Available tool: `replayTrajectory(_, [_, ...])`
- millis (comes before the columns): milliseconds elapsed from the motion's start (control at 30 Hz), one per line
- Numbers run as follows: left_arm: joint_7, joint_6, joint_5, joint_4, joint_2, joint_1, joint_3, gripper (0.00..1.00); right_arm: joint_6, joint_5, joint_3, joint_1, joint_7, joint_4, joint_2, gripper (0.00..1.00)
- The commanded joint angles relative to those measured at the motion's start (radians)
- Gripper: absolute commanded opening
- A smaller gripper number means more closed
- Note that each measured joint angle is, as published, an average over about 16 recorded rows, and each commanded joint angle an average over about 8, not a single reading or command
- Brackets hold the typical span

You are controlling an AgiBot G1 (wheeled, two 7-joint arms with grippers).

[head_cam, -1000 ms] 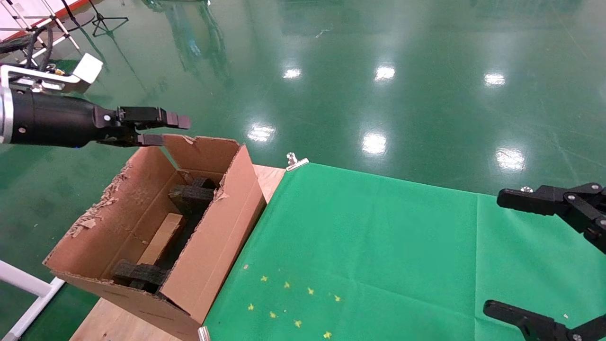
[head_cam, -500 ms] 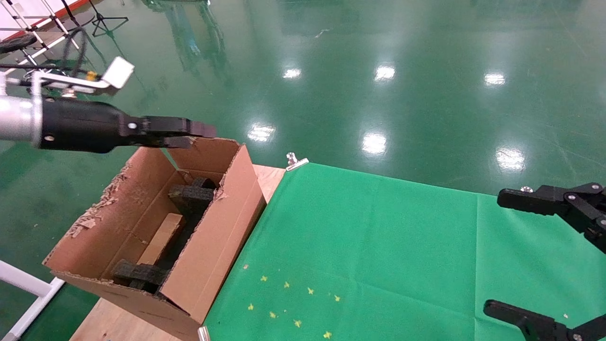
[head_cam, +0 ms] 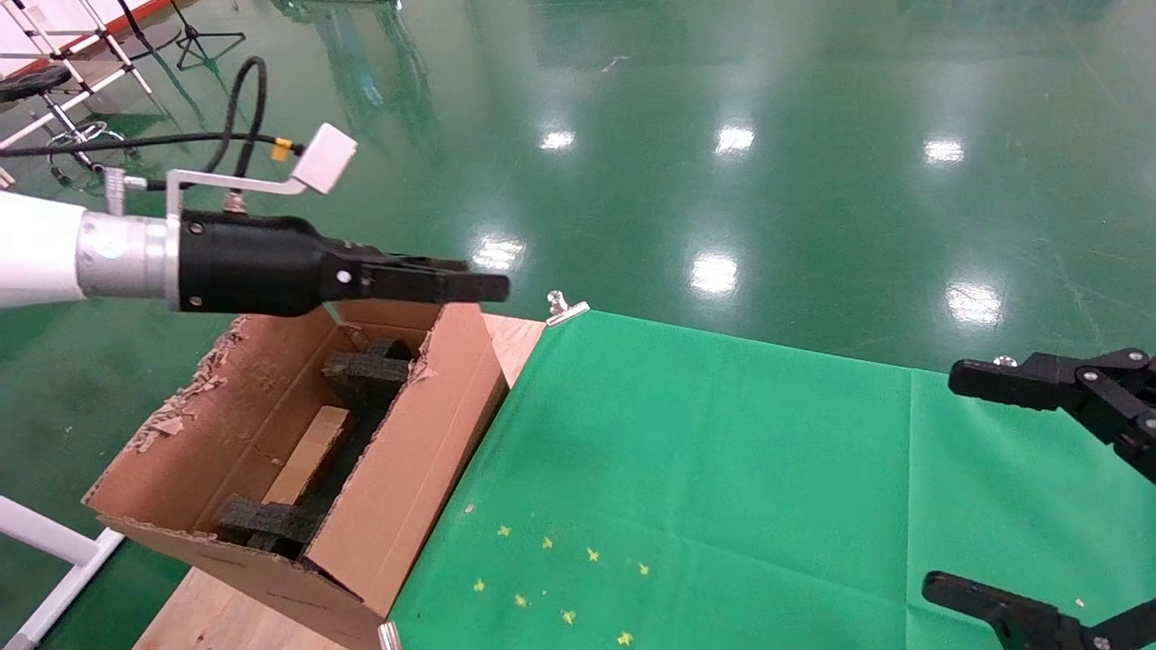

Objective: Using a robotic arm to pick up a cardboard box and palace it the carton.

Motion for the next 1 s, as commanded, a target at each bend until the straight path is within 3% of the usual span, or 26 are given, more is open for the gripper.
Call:
replayTrajectory(33, [0.023, 0.0, -0.017, -0.039, -0.001, 0.034, -0.028, 1.0, 0.0, 0.0, 0.0, 0.0, 0.0, 0.0, 0.0, 1.0])
replayTrajectory(1000, [0.363, 0.0, -0.274, -0.613, -0.012, 0.533, -0.44, 1.0, 0.0, 0.001, -0.001, 0.0, 0.0, 0.0, 0.0, 1.0])
